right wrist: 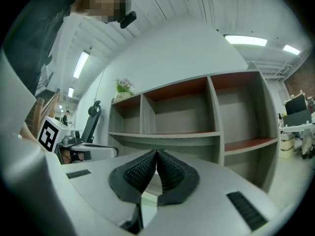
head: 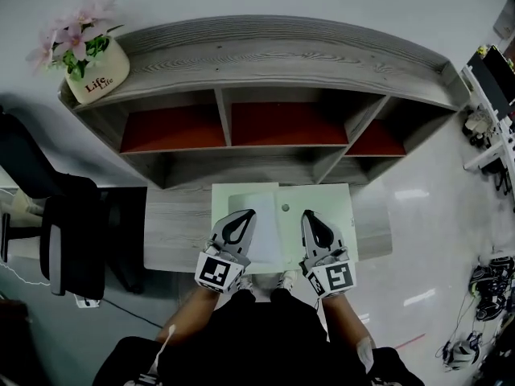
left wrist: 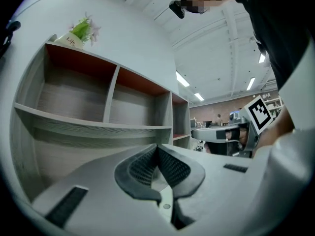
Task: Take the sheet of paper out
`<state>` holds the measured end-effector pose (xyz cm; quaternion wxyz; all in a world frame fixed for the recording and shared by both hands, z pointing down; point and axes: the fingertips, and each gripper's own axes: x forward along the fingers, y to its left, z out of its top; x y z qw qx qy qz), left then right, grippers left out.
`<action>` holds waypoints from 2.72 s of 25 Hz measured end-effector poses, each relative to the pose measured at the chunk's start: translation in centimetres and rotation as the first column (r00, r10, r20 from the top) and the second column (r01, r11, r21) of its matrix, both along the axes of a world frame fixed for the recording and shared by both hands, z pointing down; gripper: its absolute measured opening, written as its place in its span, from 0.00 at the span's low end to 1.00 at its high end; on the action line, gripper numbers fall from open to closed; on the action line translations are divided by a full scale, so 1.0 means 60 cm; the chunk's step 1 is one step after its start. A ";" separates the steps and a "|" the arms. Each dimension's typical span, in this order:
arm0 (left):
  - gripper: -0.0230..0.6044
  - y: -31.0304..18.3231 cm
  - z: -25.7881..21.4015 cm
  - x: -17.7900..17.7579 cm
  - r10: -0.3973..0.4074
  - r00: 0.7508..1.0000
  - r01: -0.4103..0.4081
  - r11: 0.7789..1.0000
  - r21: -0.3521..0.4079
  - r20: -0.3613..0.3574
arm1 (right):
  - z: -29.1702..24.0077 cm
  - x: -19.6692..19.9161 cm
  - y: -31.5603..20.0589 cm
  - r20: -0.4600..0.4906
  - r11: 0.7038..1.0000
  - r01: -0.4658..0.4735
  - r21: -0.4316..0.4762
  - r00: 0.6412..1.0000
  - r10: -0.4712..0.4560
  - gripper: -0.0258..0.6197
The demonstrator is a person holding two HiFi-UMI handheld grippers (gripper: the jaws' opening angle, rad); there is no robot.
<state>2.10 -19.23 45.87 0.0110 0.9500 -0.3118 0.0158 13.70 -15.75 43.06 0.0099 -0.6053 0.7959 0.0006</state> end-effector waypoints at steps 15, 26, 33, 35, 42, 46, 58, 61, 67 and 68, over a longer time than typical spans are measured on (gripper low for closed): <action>0.05 -0.008 0.115 -0.055 -0.133 0.989 0.141 0.980 -0.137 0.066 | 0.186 -0.022 -0.024 0.086 0.958 0.110 -0.265 0.992 -0.090 0.08; 0.05 -0.003 0.179 -0.091 -0.204 0.972 0.225 0.952 -0.207 0.119 | 0.351 -0.032 -0.009 0.139 0.839 0.196 -0.507 0.980 -0.145 0.08; 0.05 -0.005 0.189 -0.089 -0.218 0.967 0.242 0.945 -0.218 0.129 | 0.418 -0.035 0.007 0.169 0.755 0.232 -0.613 0.972 -0.162 0.08; 0.05 -0.004 0.193 -0.090 -0.218 0.967 0.244 0.944 -0.223 0.135 | 0.437 -0.041 0.012 0.186 0.718 0.251 -0.650 0.968 -0.170 0.08; 0.05 -0.005 0.201 -0.096 -0.230 0.963 0.258 0.937 -0.234 0.142 | 0.483 -0.063 0.030 0.269 0.578 0.321 -0.750 0.947 -0.177 0.28; 0.05 -0.007 0.204 -0.098 -0.233 0.962 0.262 0.935 -0.238 0.142 | 0.504 -0.072 0.032 0.282 0.510 0.334 -0.793 0.943 -0.179 0.32; 0.05 -0.005 0.205 -0.110 -0.242 0.961 0.270 0.931 -0.246 0.137 | 0.522 -0.093 0.038 0.383 0.391 0.400 -0.829 0.915 -0.124 0.36; 0.05 -0.004 0.204 -0.111 -0.239 0.961 0.267 0.931 -0.247 0.137 | 0.522 -0.097 0.039 0.397 0.379 0.413 -0.828 0.909 -0.123 0.36; 0.05 -0.008 0.200 -0.114 -0.246 0.961 0.271 0.931 -0.244 0.129 | 0.528 -0.104 0.040 0.402 0.360 0.429 -0.828 0.903 -0.152 0.29; 0.05 -0.008 0.200 -0.116 -0.249 0.960 0.274 0.930 -0.244 0.129 | 0.529 -0.106 0.041 0.403 0.356 0.432 -0.829 0.902 -0.156 0.27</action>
